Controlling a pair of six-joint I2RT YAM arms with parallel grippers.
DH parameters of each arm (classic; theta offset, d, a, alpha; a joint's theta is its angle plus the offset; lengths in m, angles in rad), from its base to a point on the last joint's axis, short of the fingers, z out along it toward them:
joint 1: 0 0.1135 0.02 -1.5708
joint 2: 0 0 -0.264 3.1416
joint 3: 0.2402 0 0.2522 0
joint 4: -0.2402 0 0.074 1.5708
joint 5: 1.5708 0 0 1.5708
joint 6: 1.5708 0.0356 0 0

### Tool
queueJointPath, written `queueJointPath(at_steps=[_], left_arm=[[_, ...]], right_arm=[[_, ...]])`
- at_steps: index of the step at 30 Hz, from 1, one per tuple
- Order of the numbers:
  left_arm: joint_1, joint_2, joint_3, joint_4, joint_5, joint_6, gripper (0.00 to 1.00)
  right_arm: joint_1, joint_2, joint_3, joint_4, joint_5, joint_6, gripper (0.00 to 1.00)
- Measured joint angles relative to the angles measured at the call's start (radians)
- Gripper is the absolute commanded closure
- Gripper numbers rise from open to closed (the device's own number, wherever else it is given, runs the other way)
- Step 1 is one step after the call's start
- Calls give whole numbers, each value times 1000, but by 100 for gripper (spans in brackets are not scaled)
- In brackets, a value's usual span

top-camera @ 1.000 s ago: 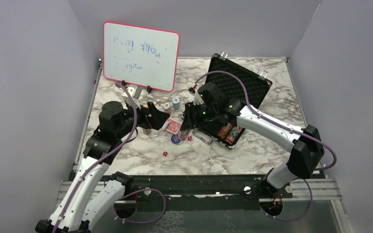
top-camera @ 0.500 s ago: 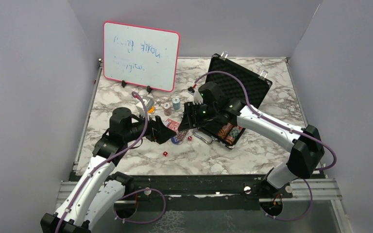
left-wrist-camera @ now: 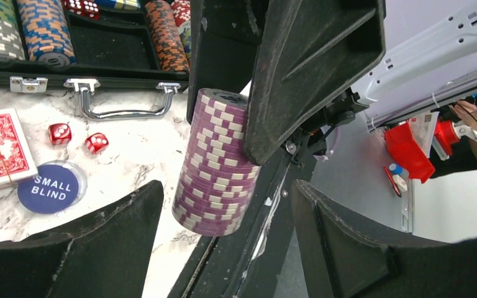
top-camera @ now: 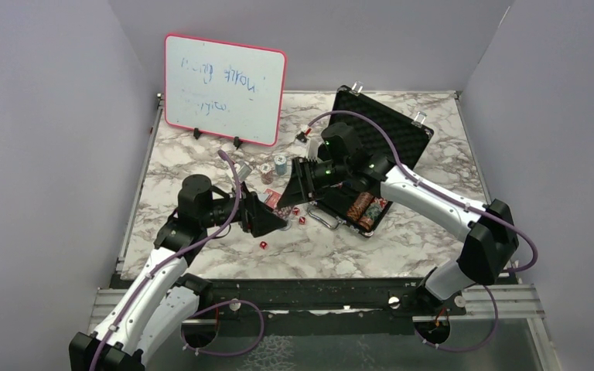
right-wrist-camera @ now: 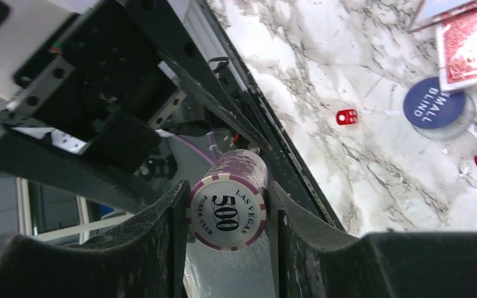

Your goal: Pack up texas hold em set

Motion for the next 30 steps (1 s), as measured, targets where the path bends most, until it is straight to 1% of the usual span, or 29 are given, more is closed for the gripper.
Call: queueJointPath(at_steps=[5, 8, 10, 11, 12, 13, 16, 17, 18, 20, 23, 25, 26, 30], left_arm=[[0, 0, -13, 43, 16, -18, 43], [0, -2, -17, 66, 16, -24, 58], [0, -3, -21, 82, 15, -28, 71], [0, -3, -21, 88, 15, -30, 83], [-2, -3, -22, 95, 13, -32, 95], [-3, -1, -24, 101, 14, -32, 100], [-5, 9, -24, 113, 14, -32, 100], [-6, 14, -24, 115, 9, -32, 100], [-6, 21, -24, 114, 2, -31, 100], [-6, 35, -24, 115, -13, -25, 100], [-6, 57, -18, 117, -40, -9, 100], [-6, 90, 0, 110, -64, 8, 100], [-7, 117, 16, 108, -82, 19, 100], [-33, 237, 108, 104, -185, 77, 100]], right_arm=[[-9, -8, 0, 46, -54, 42, 69], [-11, -9, -1, 73, -76, 66, 68], [-12, -10, -3, 87, -79, 77, 68], [-15, -11, -6, 93, -80, 83, 66], [-17, -13, -11, 100, -81, 89, 60], [-18, -15, -16, 104, -81, 94, 51], [-21, -20, -19, 105, -78, 100, 26], [-22, -23, -21, 105, -76, 103, 21], [-23, -30, -22, 104, -69, 105, 18], [-30, -55, -25, 98, -33, 100, 16], [-45, -107, -26, 58, 74, 93, 16], [-58, -156, -23, 11, 203, 87, 16], [-63, -192, -21, -23, 296, 85, 16], [-69, -328, -18, -128, 600, 78, 17]])
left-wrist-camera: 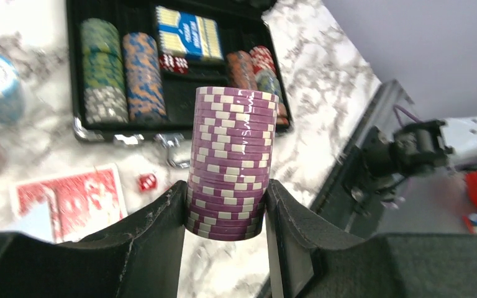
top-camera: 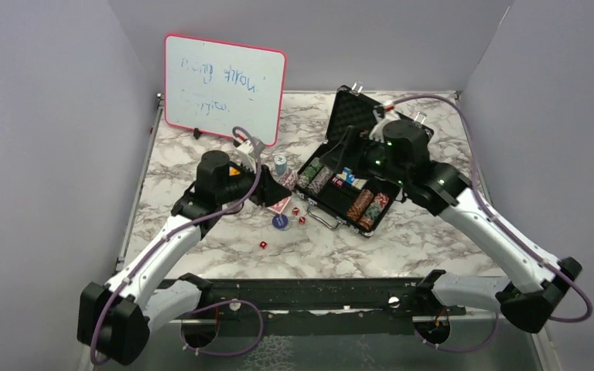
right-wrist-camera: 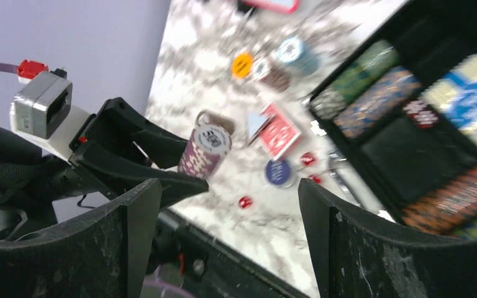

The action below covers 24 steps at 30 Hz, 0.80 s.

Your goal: Pack up texas hold em set

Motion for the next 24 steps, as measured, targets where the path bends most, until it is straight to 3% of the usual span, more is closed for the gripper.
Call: queueJointPath(at_steps=[4, 9, 17, 24], left_arm=[[-58, 168, 137, 2, -111, 69, 100], [-154, 454, 358, -3, -248, 162, 100], [-200, 876, 712, -37, -422, 248, 100], [-206, 1042, 869, -56, -496, 280, 100]], right_arm=[[0, -186, -26, -66, 264, -11, 18], [0, -375, -105, -102, 445, -26, 19], [0, -381, -159, -122, 500, -51, 19], [0, -350, -180, -129, 498, -62, 19]])
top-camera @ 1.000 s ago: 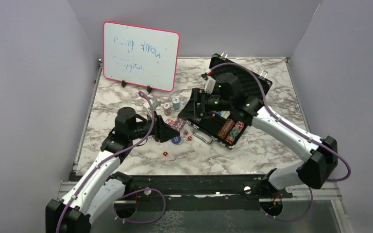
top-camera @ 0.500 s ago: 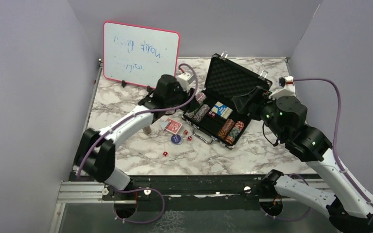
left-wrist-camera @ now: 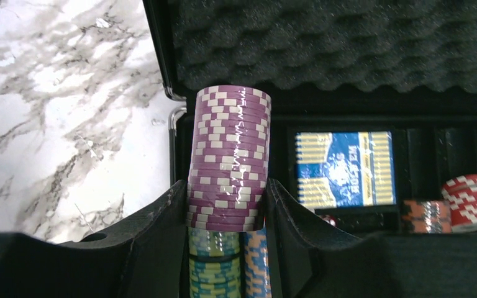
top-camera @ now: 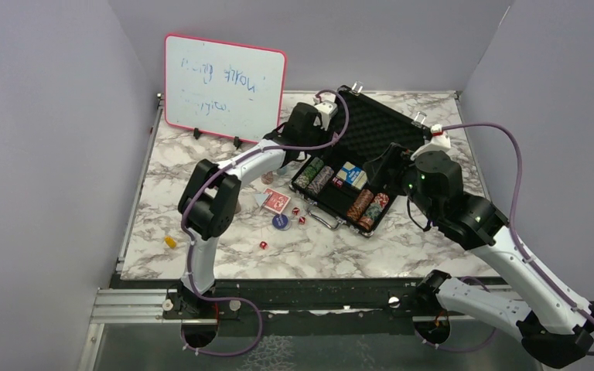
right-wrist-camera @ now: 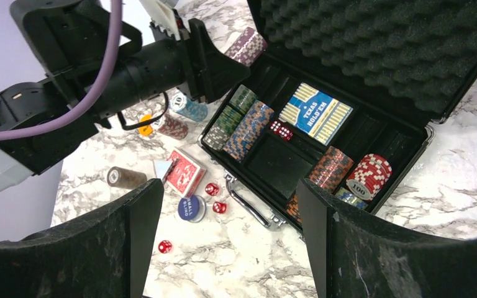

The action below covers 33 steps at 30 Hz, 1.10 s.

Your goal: Pack up texas hold em set

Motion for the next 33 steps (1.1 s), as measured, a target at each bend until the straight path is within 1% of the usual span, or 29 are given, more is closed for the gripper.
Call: queueJointPath(at_steps=[4, 9, 20, 33], left_arm=[[-3, 39, 43, -3, -42, 5, 100], [-3, 81, 87, -4, -59, 0, 100], [-5, 144, 89, -4, -90, -36, 100], [-5, 148, 79, 34, -102, -71, 100]], right_arm=[[0, 2, 0, 1, -6, 0, 19], [0, 21, 0, 2, -14, -4, 19], [0, 46, 0, 2, -21, -9, 19], [0, 46, 0, 2, -12, -54, 19]])
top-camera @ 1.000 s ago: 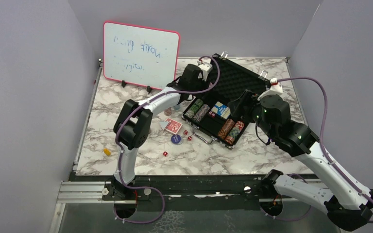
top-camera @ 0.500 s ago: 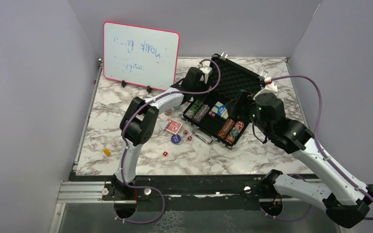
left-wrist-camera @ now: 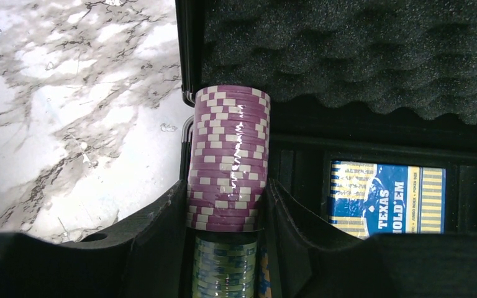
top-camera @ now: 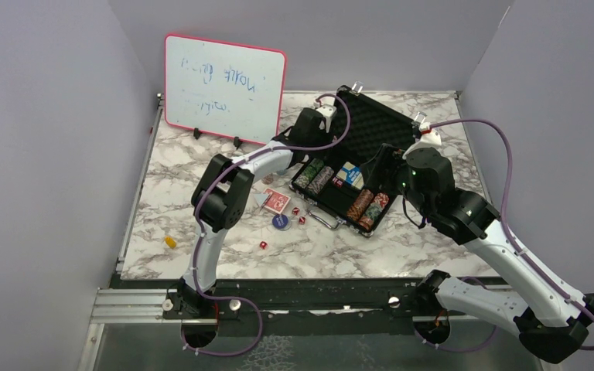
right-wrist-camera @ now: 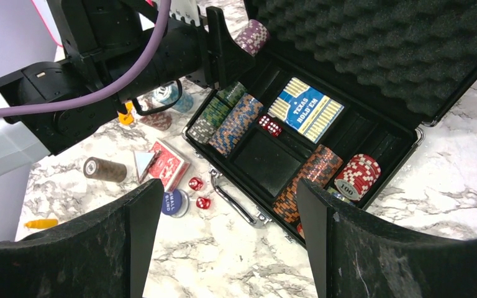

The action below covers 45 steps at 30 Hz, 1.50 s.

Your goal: Pack up texas hold em set

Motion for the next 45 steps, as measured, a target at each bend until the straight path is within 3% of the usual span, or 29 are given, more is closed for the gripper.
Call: queueJointPath(at_steps=[11, 20, 31, 35, 36, 45], left_arm=[[-21, -26, -155, 126, -15, -3, 100], [-28, -44, -176, 135, -57, -1, 100], [-30, -45, -99, -6, -69, 4, 67], [-30, -45, -85, -30, -68, 7, 61], [-30, -45, -71, -52, -68, 12, 55], [-30, -45, -59, -85, -53, 24, 43]], right_arm=[[0, -2, 0, -1, 12, -7, 19], [0, -8, 0, -1, 21, -14, 19], [0, -8, 0, -1, 21, -14, 19], [0, -8, 0, -1, 21, -14, 19], [0, -8, 0, -1, 21, -14, 19], [0, -8, 0, -1, 21, -15, 19]])
